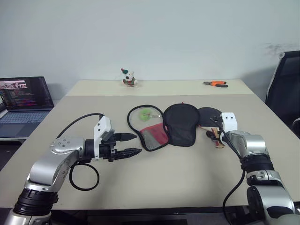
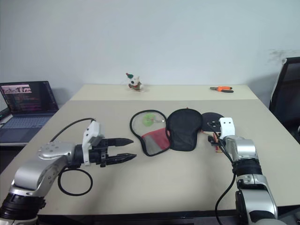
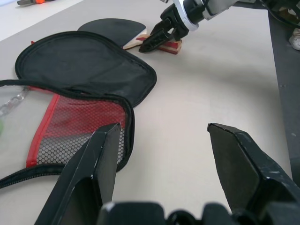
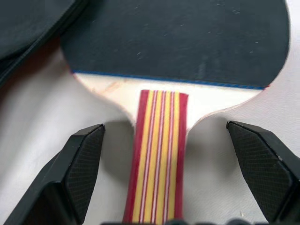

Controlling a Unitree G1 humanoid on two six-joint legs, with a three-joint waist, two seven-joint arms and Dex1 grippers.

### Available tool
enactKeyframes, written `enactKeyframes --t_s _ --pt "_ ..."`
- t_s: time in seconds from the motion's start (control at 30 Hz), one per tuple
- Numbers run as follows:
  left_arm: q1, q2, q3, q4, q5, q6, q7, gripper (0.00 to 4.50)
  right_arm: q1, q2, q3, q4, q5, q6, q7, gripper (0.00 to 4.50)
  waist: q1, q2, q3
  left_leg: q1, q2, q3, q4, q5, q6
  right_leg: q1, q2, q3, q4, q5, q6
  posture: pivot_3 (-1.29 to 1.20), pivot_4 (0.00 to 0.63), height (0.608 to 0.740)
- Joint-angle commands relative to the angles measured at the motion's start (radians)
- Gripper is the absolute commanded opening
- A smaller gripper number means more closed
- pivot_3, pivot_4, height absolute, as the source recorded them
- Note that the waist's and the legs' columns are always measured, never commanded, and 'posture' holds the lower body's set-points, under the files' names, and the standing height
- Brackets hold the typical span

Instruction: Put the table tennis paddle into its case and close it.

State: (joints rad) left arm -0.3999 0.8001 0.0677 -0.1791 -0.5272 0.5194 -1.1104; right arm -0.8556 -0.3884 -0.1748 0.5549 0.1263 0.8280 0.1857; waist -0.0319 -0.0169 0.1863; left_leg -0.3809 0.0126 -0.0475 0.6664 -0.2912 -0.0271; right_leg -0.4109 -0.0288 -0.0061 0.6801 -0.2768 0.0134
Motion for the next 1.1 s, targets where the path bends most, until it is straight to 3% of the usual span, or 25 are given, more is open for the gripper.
enactKeyframes --t_s 0.03,0.23,0.37,0.57,0.8,0.97,1.1 --pt "-0.004 0.012 0.031 -0.031 -0.011 -0.006 0.007 3.23 -0.028 0.007 -0.043 0.043 0.004 -0.052 -0.058 3.93 0.000 0.000 0.000 0.000 0.000 0.000 0.000 0.000 0.000 0.000 0.000 0.000 0.000 0.000 0.000 0.00 0.150 0.740" --pt "-0.003 0.012 0.031 -0.032 -0.013 -0.007 0.012 3.23 -0.049 0.005 -0.088 0.075 0.008 -0.105 -0.150 2.00 0.000 0.000 0.000 0.000 0.000 0.000 0.000 0.000 0.000 0.001 0.000 0.000 0.000 0.000 0.000 0.00 0.150 0.740" --pt "-0.001 0.011 0.035 -0.036 -0.016 -0.006 0.015 3.23 -0.077 -0.019 -0.094 0.078 -0.005 -0.166 -0.191 1.13 0.003 0.000 0.000 -0.001 0.000 0.000 0.000 0.000 0.000 0.001 -0.001 0.000 0.000 0.000 0.000 0.00 0.150 0.740" --pt "0.028 0.025 0.073 -0.062 -0.047 0.002 -0.001 3.23 -0.097 0.016 -0.072 -0.228 0.076 0.037 -0.147 1.13 -0.004 0.001 0.001 -0.003 0.001 0.002 -0.002 0.000 0.000 -0.004 -0.001 0.001 0.000 0.000 0.000 0.00 0.150 0.740" --pt "0.061 0.048 0.111 -0.046 -0.040 -0.012 0.008 3.23 -0.046 0.255 -0.150 -0.549 0.178 0.364 -0.264 1.13 -0.017 0.002 0.000 -0.003 0.005 0.006 -0.004 0.000 0.000 -0.009 0.003 0.012 0.002 0.000 -0.002 0.00 0.150 0.740" --pt "0.073 0.043 0.116 -0.053 -0.037 -0.015 0.015 3.23 -0.014 0.381 -0.139 -0.560 0.161 0.336 -0.328 1.13 -0.007 0.002 0.000 -0.004 0.005 0.008 -0.004 0.000 0.000 -0.010 0.004 0.014 0.002 0.000 -0.001 0.00 0.150 0.740" --pt "0.082 0.038 0.110 -0.060 -0.035 -0.017 0.019 3.23 -0.032 0.439 -0.116 -0.445 0.139 0.211 -0.355 1.13 -0.001 0.002 0.000 -0.004 0.002 0.008 -0.003 0.000 0.000 -0.010 0.003 0.014 0.001 0.001 -0.001 0.00 0.150 0.740"
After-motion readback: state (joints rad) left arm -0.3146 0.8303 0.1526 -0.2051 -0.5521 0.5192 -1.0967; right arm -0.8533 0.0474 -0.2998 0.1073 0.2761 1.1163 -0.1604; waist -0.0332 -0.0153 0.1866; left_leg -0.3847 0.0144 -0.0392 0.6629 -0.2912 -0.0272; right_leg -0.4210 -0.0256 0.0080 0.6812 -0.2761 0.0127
